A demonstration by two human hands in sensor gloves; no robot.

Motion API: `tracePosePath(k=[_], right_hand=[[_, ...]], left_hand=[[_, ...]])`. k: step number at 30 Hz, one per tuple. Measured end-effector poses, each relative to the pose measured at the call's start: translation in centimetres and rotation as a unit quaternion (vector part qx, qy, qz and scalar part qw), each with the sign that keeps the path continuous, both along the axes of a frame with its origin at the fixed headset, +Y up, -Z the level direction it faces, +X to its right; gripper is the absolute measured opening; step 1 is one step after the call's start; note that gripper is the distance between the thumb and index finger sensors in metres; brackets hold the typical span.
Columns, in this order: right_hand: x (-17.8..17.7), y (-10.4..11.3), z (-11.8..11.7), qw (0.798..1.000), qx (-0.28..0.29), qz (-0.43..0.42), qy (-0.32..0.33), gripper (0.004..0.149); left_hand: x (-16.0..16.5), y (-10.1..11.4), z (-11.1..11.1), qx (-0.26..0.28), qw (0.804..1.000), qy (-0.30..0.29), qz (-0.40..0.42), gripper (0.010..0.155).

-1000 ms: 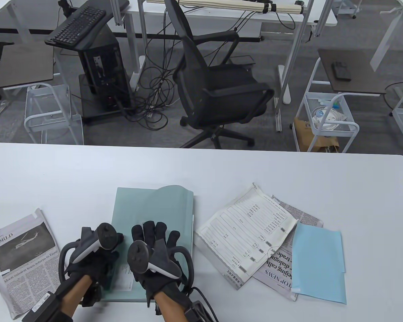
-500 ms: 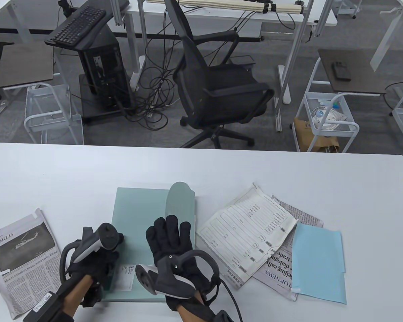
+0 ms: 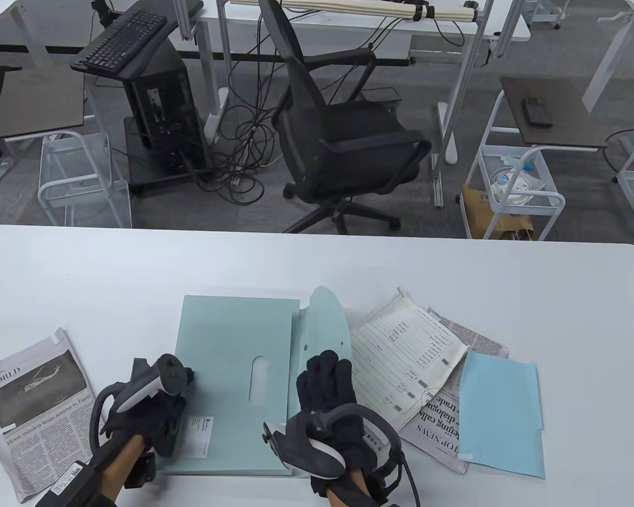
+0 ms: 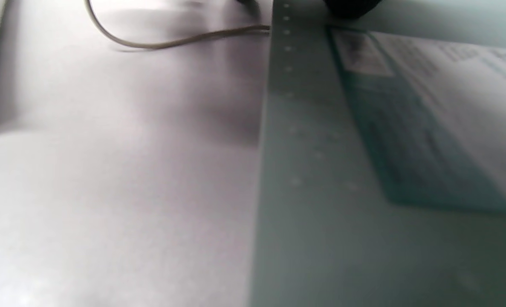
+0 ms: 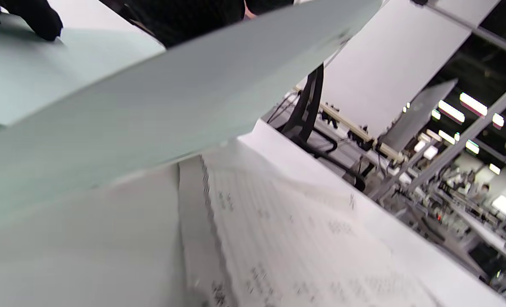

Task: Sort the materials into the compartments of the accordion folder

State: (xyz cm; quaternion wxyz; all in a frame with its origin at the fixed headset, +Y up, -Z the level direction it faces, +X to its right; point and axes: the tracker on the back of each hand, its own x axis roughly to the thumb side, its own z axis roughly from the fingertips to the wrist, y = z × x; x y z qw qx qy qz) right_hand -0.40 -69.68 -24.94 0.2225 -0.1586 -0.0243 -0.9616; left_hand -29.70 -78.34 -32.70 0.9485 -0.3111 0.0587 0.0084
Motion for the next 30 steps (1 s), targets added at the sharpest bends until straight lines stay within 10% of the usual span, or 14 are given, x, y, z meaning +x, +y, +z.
tracePosePath(k=[16,30], right_hand=[[4.6,-5.9,-2.9,0.962,-0.183,-0.198,-0.053,0.054],[7.1,-7.4,-2.5,0.927,-0.2,-0.315,-0.036,0.054]], left_hand=[[-0.2,0.1,-0.1,0.008,1.0,0.005,0.001,0.062],[0.7,3.3,0.7,0.108,0.994,0.022,0.0,0.075]])
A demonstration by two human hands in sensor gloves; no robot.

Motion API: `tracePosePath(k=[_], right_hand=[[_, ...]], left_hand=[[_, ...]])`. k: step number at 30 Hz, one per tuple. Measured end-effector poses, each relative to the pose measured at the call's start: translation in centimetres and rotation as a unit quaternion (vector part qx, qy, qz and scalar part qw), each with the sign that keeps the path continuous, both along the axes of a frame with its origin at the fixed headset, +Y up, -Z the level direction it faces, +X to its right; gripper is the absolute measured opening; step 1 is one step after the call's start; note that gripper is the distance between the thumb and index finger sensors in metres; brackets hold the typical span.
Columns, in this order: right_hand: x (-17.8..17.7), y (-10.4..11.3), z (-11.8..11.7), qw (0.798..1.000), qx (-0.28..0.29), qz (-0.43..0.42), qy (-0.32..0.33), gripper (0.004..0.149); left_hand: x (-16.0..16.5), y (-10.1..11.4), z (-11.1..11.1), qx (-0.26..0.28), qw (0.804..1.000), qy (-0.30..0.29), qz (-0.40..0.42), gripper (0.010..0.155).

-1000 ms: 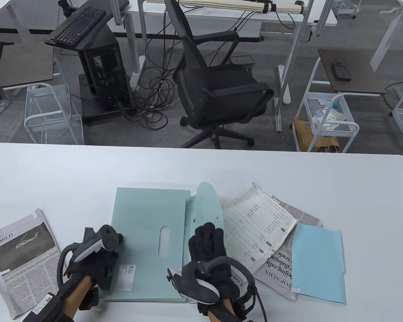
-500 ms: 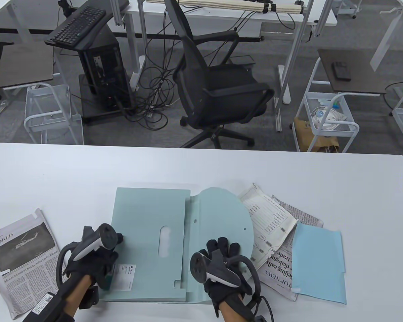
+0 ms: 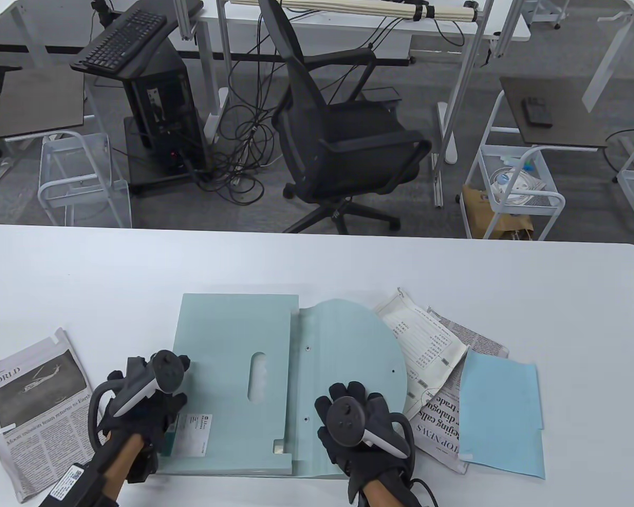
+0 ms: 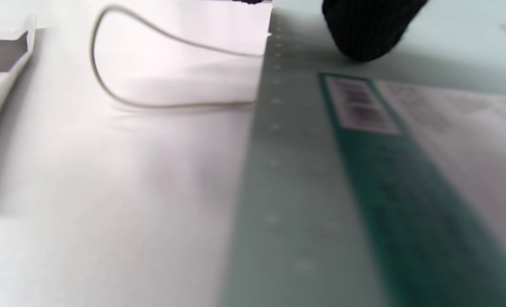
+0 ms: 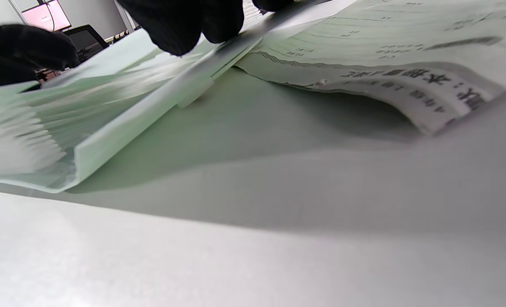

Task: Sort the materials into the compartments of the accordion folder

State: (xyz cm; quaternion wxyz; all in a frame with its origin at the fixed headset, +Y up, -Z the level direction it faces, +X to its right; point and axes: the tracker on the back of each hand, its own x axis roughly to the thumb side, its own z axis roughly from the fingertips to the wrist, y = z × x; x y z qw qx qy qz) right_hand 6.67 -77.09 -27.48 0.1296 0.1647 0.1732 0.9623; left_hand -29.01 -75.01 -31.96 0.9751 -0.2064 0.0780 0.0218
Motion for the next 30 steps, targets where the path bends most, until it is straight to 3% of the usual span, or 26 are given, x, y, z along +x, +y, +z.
tracePosePath(k=[4,9,13,18,21,27,30], right_hand=[[0.3,-0.4,-0.2,1.0,-0.018,-0.019,-0.006,0.054],[0.3,-0.4,-0.2,1.0,-0.016,-0.024,-0.006,0.054],[0.6,-0.7,-0.3,0.999,-0.026,-0.037,-0.011,0.054],[0.9,-0.7,-0.4,0.998,-0.039,-0.051,-0.012,0.054],[0.9,-0.7,-0.4,0.998,-0.039,-0.055,-0.012,0.053],[0.8,-0.9,-0.4,0.998,-0.04,-0.047,-0.014,0.053],[0.5,-0.9,-0.4,0.999,-0.03,-0.028,-0.012,0.053]], left_hand=[[3.6,1.8,1.2,0.031,0.997,-0.021,0.063,0.075],[11.3,1.0,1.1,-0.014,0.991,-0.081,0.104,0.091],[15.7,-0.9,0.4,-0.069,0.993,-0.085,0.054,0.11],[17.9,-2.5,0.1,-0.076,0.995,-0.063,-0.018,0.117],[18.4,-2.4,-0.1,-0.066,0.996,-0.05,-0.022,0.11],[17.6,-0.2,-0.4,-0.041,0.998,-0.016,0.04,0.095],[16.5,1.2,-0.3,-0.021,0.994,-0.009,0.105,0.077]])
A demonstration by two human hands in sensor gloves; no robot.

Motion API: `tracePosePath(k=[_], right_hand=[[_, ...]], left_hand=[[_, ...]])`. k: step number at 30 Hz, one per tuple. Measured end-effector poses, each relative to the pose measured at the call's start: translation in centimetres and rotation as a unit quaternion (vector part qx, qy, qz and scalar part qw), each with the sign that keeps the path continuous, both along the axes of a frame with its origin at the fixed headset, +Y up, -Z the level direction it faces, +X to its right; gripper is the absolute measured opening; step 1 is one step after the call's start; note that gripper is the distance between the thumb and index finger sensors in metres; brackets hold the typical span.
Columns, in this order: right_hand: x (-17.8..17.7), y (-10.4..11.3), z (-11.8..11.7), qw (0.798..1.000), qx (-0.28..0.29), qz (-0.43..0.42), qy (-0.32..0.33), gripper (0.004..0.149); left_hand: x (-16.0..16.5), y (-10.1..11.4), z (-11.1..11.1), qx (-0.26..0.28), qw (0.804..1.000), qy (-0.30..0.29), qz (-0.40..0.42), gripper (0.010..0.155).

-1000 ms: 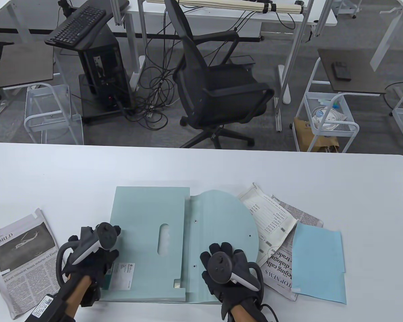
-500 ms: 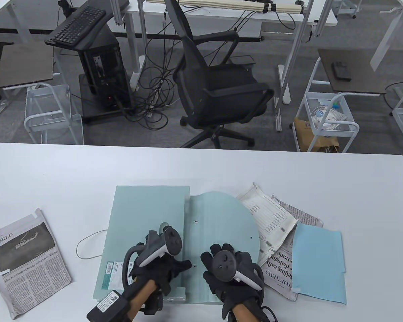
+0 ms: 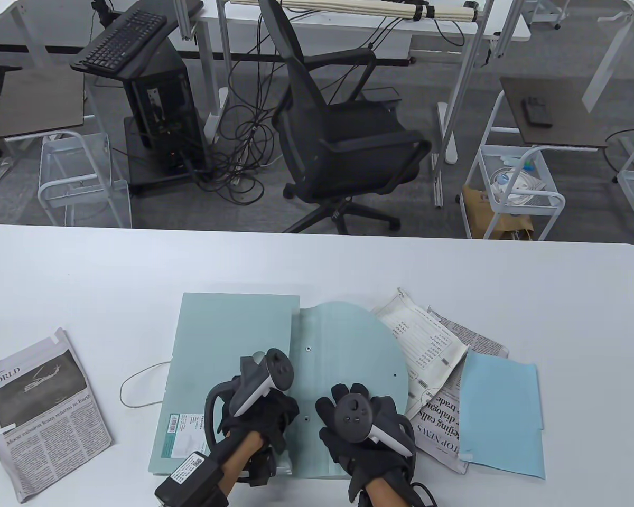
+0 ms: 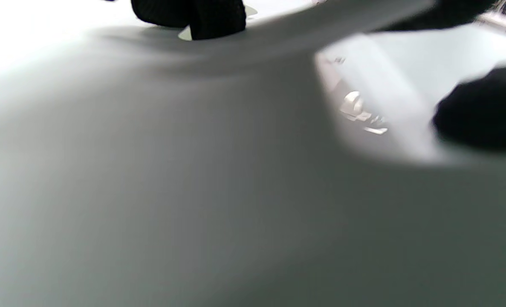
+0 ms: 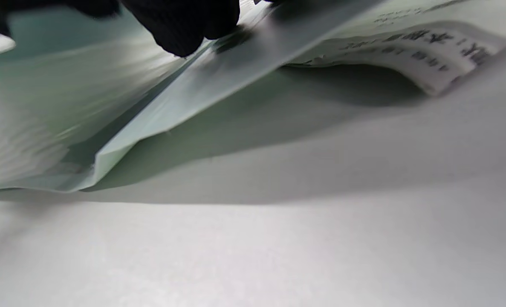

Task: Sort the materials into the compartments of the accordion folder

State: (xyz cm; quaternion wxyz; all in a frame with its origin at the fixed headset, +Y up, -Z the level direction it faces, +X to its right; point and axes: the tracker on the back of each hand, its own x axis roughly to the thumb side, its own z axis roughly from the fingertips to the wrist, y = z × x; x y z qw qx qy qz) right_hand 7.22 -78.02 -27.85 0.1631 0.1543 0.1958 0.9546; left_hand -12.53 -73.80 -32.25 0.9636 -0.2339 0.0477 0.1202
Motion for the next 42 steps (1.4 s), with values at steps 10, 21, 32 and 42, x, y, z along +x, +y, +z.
tracePosePath(k=[10,21,32,42], right_hand=[[-0.7,-0.3,0.2,0.999,0.017,0.047,0.001,0.054],[-1.3,-0.3,0.4,0.996,0.016,0.084,-0.003,0.056],[-2.3,-0.5,0.5,0.992,0.025,0.12,-0.003,0.057],[-2.4,-0.3,0.6,0.993,0.015,0.117,-0.013,0.058]], left_hand=[[-5.0,3.6,0.9,0.008,0.981,0.05,0.186,0.07],[-12.9,4.7,1.2,0.031,0.903,0.06,0.424,0.085],[-20.0,1.5,1.0,0.045,0.759,0.04,0.648,0.088],[-23.4,-1.3,1.4,0.046,0.649,0.066,0.757,0.083]])
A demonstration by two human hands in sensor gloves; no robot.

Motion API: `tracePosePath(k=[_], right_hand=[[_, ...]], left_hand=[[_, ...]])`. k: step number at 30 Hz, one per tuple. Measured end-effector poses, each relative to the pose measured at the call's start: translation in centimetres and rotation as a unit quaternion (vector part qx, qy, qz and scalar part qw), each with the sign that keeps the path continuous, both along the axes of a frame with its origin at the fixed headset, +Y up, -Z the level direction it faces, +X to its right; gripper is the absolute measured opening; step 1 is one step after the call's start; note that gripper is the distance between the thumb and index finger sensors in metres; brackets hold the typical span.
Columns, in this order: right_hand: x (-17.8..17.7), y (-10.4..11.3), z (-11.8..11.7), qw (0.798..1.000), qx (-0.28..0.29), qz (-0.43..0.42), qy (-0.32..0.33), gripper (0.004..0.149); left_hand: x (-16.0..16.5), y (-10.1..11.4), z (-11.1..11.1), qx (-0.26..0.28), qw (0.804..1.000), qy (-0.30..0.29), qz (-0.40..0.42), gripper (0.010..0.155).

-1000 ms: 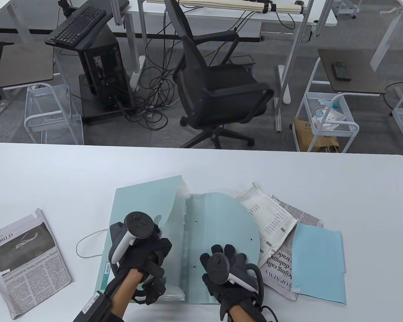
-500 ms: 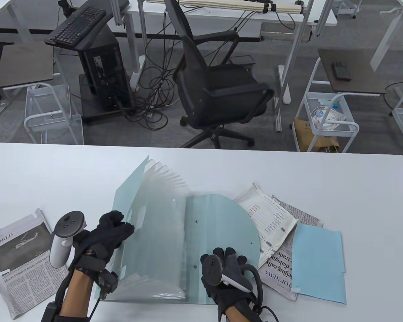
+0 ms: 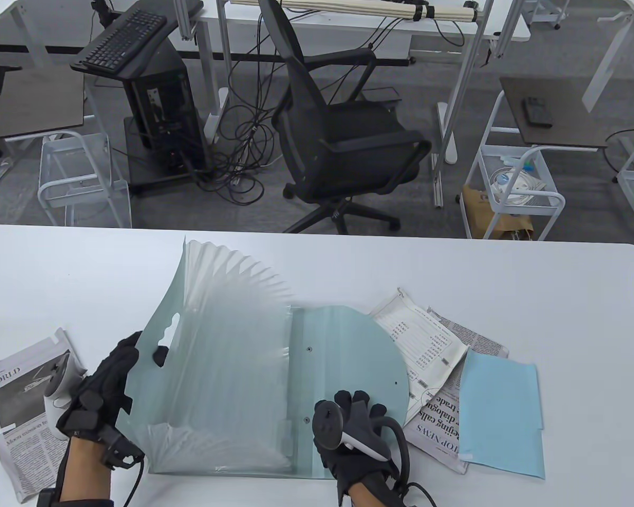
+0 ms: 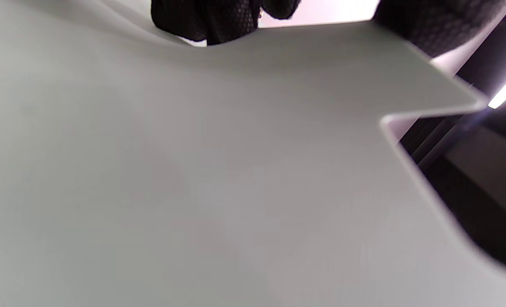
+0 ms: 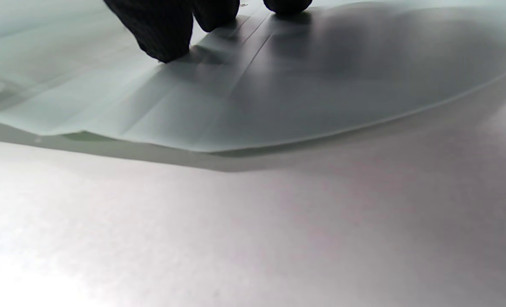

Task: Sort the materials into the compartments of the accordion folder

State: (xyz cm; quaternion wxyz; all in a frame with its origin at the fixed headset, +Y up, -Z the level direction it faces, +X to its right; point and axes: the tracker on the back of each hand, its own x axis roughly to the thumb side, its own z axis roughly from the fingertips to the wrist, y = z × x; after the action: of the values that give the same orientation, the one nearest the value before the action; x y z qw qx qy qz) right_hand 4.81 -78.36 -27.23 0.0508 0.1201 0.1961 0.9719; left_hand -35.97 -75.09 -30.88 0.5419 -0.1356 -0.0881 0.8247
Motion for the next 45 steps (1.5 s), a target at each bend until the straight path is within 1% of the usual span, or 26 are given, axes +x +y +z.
tracePosePath(k=[3,8,10,18,22,25,27,32,37,39,41,43,45], right_hand=[[-0.1,0.1,0.0,1.0,0.0,0.005,0.001,0.058],[-0.3,0.2,0.0,1.0,-0.005,0.011,0.003,0.059],[-0.6,0.3,-0.1,1.0,-0.006,0.018,0.004,0.059],[-1.8,0.8,-0.6,0.998,-0.026,0.053,0.002,0.061],[-1.5,1.0,-0.4,0.999,-0.047,0.019,-0.003,0.063],[-1.1,1.8,-0.2,0.999,-0.04,-0.005,0.0,0.061],[-0.9,2.6,-0.1,1.0,-0.028,-0.01,0.005,0.059],[-1.2,5.7,0.7,0.999,0.024,-0.026,0.026,0.058],[-0.7,10.7,1.6,0.992,0.108,-0.057,0.027,0.062],[0.2,12.4,1.9,0.985,0.145,-0.088,0.016,0.066],[1.8,14.1,2.2,0.974,0.174,-0.143,-0.01,0.069],[3.4,15.2,2.4,0.965,0.18,-0.185,-0.038,0.069],[5.6,16.1,2.4,0.96,0.181,-0.199,-0.076,0.07]], left_hand=[[-0.8,-0.4,0.2,-0.002,1.0,0.006,0.02,0.081],[-1.4,-1.4,0.1,-0.011,0.998,-0.007,0.068,0.079],[-1.5,-1.7,0.0,-0.009,0.997,0.0,0.073,0.077],[-1.2,-1.8,-0.2,-0.01,0.996,-0.011,0.083,0.075],[-1.0,-2.0,-0.4,-0.012,0.996,-0.025,0.087,0.075],[-0.8,-1.9,-0.4,-0.008,0.996,-0.03,0.079,0.075],[-0.7,-1.8,-0.4,-0.008,0.996,-0.034,0.076,0.075],[-0.3,-1.7,-0.3,-0.01,0.996,-0.038,0.078,0.074],[-0.1,-1.1,-0.4,-0.008,0.997,-0.046,0.062,0.075],[0.1,-0.9,-0.3,-0.008,0.997,-0.047,0.056,0.075],[0.3,-0.8,-0.3,-0.008,0.998,-0.047,0.052,0.076],[0.3,-0.7,-0.3,-0.009,0.997,-0.049,0.051,0.076],[0.3,-0.7,-0.3,-0.009,0.998,-0.048,0.051,0.076]])
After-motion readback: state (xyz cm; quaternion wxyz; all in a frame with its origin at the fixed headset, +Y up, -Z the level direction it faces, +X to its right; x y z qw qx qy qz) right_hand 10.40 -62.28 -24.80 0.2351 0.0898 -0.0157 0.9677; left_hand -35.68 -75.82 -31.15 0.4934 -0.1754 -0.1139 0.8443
